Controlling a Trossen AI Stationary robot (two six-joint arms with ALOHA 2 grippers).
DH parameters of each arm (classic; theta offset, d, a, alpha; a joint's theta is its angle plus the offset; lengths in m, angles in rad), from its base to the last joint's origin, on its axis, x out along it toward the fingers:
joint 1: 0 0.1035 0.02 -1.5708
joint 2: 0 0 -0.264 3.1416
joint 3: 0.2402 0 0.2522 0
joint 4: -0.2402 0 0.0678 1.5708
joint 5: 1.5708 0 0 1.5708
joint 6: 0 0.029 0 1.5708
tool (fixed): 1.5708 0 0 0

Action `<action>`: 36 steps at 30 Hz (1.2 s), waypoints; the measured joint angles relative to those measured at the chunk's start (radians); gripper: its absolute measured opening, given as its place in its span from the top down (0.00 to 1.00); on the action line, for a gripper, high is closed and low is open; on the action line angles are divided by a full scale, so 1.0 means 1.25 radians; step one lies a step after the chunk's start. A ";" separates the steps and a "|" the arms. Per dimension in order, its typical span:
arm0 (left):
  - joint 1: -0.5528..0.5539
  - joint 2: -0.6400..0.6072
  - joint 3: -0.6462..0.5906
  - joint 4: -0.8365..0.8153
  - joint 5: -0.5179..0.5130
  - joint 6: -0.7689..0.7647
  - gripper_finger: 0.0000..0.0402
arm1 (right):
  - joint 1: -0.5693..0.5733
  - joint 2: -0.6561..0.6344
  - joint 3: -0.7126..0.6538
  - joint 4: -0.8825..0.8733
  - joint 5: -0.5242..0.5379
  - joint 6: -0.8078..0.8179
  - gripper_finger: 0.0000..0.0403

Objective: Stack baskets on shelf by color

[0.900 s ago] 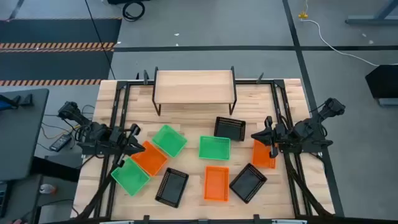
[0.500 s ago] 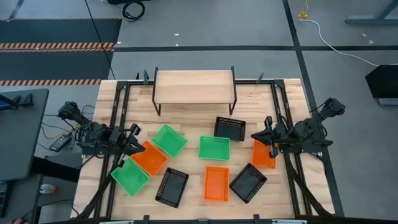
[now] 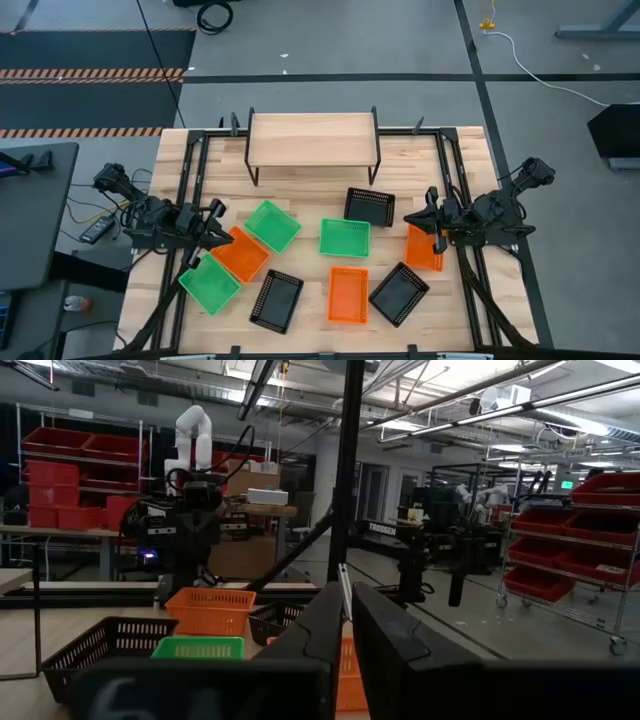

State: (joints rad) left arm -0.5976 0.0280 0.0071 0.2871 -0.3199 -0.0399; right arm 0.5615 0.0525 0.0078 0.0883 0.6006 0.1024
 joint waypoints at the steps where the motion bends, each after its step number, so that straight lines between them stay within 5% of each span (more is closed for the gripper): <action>1: 0.000 0.000 0.000 0.000 0.000 0.000 0.92 | 0.000 0.000 0.000 0.000 0.000 0.000 0.94; 36: 0.000 0.000 0.000 0.000 0.000 0.000 0.93 | 0.000 0.000 0.000 0.000 0.000 0.000 0.94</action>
State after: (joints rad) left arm -0.5976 0.0278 0.0067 0.2870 -0.3200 -0.0399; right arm 0.5614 0.0521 0.0078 0.0883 0.6006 0.1024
